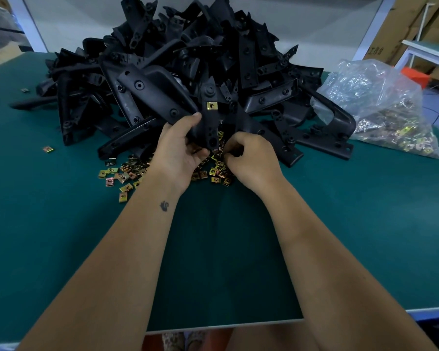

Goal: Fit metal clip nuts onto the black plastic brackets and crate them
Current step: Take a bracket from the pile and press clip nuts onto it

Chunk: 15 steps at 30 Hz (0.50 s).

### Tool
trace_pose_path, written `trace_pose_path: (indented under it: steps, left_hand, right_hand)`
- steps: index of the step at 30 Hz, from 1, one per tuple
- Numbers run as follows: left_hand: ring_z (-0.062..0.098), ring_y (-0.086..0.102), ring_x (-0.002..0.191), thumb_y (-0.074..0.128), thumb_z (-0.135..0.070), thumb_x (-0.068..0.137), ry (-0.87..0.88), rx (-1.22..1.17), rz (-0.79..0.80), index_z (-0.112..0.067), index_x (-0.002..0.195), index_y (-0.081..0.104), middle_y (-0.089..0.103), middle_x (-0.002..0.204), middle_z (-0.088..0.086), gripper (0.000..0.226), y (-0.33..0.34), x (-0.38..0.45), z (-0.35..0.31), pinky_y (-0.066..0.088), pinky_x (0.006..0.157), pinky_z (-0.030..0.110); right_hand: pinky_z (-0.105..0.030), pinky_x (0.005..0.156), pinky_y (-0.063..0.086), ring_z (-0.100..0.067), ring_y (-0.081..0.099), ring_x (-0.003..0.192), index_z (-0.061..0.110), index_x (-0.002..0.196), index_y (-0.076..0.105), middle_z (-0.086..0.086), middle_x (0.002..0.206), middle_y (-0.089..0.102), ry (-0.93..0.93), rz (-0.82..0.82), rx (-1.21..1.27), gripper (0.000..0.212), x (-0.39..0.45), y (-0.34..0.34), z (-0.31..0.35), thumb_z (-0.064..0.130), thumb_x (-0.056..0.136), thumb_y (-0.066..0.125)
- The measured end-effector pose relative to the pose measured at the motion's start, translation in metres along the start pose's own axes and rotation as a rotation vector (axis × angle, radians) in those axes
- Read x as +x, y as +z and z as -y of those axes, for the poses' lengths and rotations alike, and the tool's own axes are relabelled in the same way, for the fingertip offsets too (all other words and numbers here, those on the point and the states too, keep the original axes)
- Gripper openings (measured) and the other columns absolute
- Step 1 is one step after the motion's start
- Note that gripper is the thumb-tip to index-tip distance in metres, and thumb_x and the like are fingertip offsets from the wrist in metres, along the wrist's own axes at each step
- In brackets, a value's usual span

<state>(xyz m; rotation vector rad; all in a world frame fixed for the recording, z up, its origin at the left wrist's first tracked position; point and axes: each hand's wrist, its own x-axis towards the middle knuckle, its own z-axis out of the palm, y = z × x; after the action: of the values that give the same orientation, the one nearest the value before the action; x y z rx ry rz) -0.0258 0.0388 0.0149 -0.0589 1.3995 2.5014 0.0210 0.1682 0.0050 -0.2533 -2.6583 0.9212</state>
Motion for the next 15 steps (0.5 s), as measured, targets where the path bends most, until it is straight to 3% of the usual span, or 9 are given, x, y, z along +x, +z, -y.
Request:
trace_pose_path:
  steps: [3,6,9,13,15]
  left_hand:
    - [0.015,0.062,0.073,0.065,-0.022,0.093,0.002,-0.004,0.004,-0.007,0.139,0.050,0.067,0.102,0.005,0.050,0.000,0.000,0.000,0.047,0.051,0.022]
    - [0.014,0.063,0.072,0.065,-0.021,0.092,0.005,-0.006,-0.004,-0.007,0.138,0.051,0.067,0.100,0.004,0.050,0.000,-0.001,0.000,0.047,0.052,0.022]
    - [0.013,0.063,0.073,0.066,-0.020,0.091,0.008,-0.013,-0.007,-0.008,0.135,0.052,0.067,0.099,0.002,0.048,0.001,-0.001,0.000,0.047,0.051,0.021]
    - [0.013,0.063,0.078,0.068,-0.017,0.090,0.000,-0.029,0.014,-0.013,0.126,0.054,0.068,0.102,0.002,0.039,0.001,-0.002,0.000,0.048,0.052,0.021]
    - [0.013,0.063,0.080,0.067,-0.015,0.090,-0.001,-0.038,0.031,-0.014,0.124,0.054,0.067,0.105,0.003,0.036,0.001,-0.002,0.000,0.048,0.053,0.021]
  right_hand:
    - [-0.042,0.089,0.049,-0.023,0.059,0.096,0.016,0.096,0.068,0.003,0.091,0.067,-0.036,-0.072,0.055,0.018,0.001,0.002,-0.001,0.005,0.083,0.063]
    - [-0.023,0.083,0.048,-0.008,0.059,0.089,0.017,0.107,0.069,0.010,0.089,0.062,-0.026,-0.156,0.218,0.028,0.003,0.001,0.001,0.000,0.086,0.062]
    - [-0.006,0.075,0.044,0.007,0.060,0.081,0.023,0.099,0.071,0.016,0.087,0.065,0.012,-0.188,0.460,0.025,0.003,-0.002,0.004,0.002,0.090,0.063]
    - [-0.020,0.084,0.053,-0.005,0.066,0.088,0.023,0.091,0.073,0.005,0.091,0.072,0.057,-0.196,0.724,0.023,0.001,-0.008,0.006,0.001,0.091,0.063]
    - [-0.024,0.080,0.054,-0.010,0.067,0.084,0.020,0.092,0.072,0.001,0.089,0.073,0.098,-0.174,0.851,0.022,0.001,-0.009,0.006,0.001,0.092,0.062]
